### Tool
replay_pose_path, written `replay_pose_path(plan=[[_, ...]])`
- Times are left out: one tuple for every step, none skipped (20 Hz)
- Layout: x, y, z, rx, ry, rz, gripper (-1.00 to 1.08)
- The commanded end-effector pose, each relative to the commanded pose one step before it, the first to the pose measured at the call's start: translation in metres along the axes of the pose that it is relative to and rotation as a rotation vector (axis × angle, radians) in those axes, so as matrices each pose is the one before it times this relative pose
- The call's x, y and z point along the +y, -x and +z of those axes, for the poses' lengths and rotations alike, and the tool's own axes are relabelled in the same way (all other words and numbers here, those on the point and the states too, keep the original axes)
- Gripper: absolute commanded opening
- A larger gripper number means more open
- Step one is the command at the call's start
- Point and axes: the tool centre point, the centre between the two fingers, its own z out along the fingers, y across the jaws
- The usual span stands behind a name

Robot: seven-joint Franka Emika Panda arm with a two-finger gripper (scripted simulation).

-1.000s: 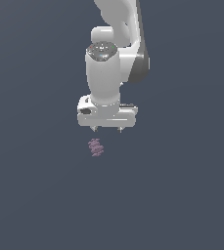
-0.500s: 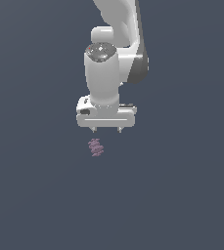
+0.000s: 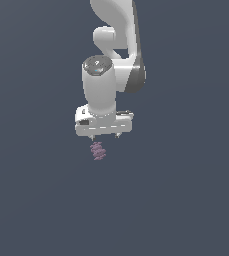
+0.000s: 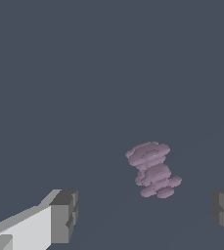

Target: Pick up the object and move it to a goal position.

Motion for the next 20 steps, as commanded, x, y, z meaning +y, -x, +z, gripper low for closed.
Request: replay_pose_path(plan=[[0.00644,0.00201,0.00998,-0.00496,0.00222,-0.04877,1.00],[0.00274,0.00104,0.00445,-0.00212,0.00080,-0.02215,1.00],[0.00280,0.00118,0.00464,-0.00221,0.00070,-0.02313,1.00],[0.00275,0.00129,0.00466,-0.00221,0.00057,-0.02323,1.00],[0.00266,0.00137,0.00462,-0.00219,0.00044,-0.02310,1.00],[0.00248,0.00140,0.00441,-0.00207,0.00030,-0.02206,1.00],[0.00228,0.00140,0.00417,-0.00194,0.00018,-0.02089,1.00],[0.00210,0.00139,0.00393,-0.00181,0.00007,-0.01970,1.00],[0.00191,0.00136,0.00369,-0.00168,-0.00001,-0.01852,1.00],[0.00174,0.00132,0.00345,-0.00155,-0.00008,-0.01734,1.00],[0.00158,0.00127,0.00321,-0.00142,-0.00014,-0.01615,1.00],[0.00143,0.00121,0.00297,-0.00130,-0.00018,-0.01496,1.00],[0.00128,0.00114,0.00274,-0.00118,-0.00021,-0.01378,1.00],[0.00115,0.00107,0.00250,-0.00106,-0.00023,-0.01256,1.00],[0.00101,0.00098,0.00226,-0.00094,-0.00024,-0.01138,1.00],[0.00089,0.00089,0.00202,-0.00083,-0.00023,-0.01018,1.00],[0.00077,0.00080,0.00178,-0.00073,-0.00022,-0.00898,1.00],[0.00065,0.00070,0.00154,-0.00062,-0.00021,-0.00780,1.00],[0.00055,0.00060,0.00130,-0.00052,-0.00019,-0.00658,1.00],[0.00044,0.00049,0.00107,-0.00042,-0.00016,-0.00540,1.00]])
